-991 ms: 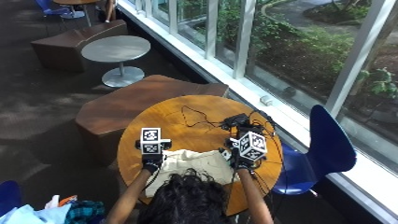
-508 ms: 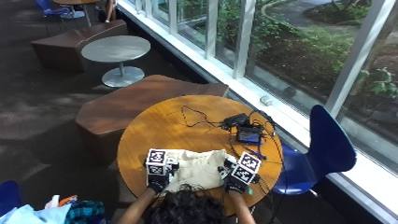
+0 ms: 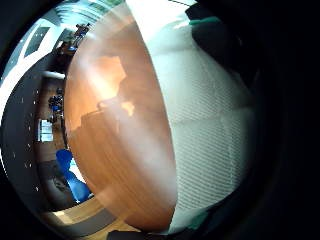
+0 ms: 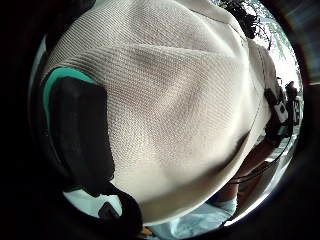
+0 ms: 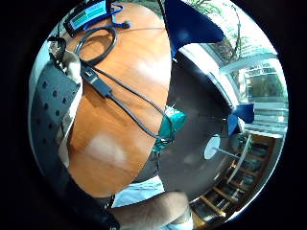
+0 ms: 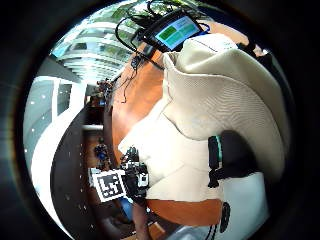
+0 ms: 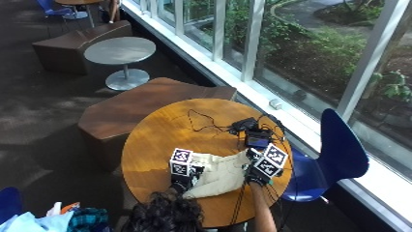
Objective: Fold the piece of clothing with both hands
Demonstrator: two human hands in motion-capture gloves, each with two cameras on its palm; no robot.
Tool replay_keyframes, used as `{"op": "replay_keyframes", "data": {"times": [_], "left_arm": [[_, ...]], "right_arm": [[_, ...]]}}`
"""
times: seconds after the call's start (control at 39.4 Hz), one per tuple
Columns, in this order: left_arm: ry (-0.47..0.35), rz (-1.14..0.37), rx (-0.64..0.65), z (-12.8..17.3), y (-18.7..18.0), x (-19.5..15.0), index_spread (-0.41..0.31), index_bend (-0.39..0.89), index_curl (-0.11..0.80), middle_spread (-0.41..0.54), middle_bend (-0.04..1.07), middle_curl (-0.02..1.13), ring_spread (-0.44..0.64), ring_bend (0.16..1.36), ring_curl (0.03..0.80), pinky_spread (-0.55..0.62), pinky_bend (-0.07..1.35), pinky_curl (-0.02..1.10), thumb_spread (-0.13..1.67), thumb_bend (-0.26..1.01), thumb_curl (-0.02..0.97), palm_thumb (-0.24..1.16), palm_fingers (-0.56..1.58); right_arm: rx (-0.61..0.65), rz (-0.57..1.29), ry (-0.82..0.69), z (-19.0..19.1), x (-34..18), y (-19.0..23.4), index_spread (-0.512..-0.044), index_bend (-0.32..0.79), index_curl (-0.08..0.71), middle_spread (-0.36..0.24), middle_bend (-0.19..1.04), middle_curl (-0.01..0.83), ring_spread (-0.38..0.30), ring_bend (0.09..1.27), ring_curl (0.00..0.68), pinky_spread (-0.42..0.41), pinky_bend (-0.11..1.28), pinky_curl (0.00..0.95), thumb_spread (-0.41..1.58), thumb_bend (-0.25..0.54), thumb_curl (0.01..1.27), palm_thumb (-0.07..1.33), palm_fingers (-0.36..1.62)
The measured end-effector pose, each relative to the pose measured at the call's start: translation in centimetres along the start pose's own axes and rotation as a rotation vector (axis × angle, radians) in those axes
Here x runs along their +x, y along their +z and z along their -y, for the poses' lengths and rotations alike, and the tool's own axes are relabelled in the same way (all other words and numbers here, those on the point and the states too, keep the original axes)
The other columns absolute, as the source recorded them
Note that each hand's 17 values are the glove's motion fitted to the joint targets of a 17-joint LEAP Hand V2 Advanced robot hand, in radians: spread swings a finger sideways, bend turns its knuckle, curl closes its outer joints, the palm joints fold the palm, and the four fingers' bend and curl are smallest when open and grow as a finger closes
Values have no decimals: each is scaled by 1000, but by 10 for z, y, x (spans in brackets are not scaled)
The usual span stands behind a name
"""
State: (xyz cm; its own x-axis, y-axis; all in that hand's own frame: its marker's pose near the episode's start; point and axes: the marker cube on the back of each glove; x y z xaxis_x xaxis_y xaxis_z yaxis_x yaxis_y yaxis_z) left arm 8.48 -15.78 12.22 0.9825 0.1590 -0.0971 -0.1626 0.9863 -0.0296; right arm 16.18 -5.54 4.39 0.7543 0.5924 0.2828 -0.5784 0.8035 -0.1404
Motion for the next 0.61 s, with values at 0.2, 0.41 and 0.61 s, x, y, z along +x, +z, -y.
{"op": "replay_keyframes", "data": {"times": [0.2, 0.41, 0.61], "left_arm": [[-26, -145, 90, -19, -45, -28, -128, 147, 370, -29, 188, 378, 178, 458, 325, 309, 369, 413, 1529, -5, 152, 51, 419], [-153, -155, 229, -54, -88, -93, -118, 117, 346, -52, 211, 393, 139, 495, 336, 300, 358, 405, 1540, 44, 184, 155, 445], [-291, -300, 319, -91, -104, -147, -115, 121, 328, -77, 229, 407, 107, 509, 338, 287, 352, 401, 1548, 87, 213, 251, 472]], "right_arm": [[220, -28, -165, -14, -74, -25, -300, 104, 146, -245, 400, 478, -231, 903, 519, -273, 766, 502, 852, 66, 508, 851, 1177], [358, -223, -384, -71, -170, -1, -325, 129, 192, -257, 402, 479, -236, 874, 519, -291, 718, 489, 726, -9, 542, 884, 1190], [428, -232, -577, -128, -254, 57, -344, 119, 221, -266, 412, 479, -244, 842, 517, -306, 700, 483, 666, -32, 564, 890, 1203]]}}
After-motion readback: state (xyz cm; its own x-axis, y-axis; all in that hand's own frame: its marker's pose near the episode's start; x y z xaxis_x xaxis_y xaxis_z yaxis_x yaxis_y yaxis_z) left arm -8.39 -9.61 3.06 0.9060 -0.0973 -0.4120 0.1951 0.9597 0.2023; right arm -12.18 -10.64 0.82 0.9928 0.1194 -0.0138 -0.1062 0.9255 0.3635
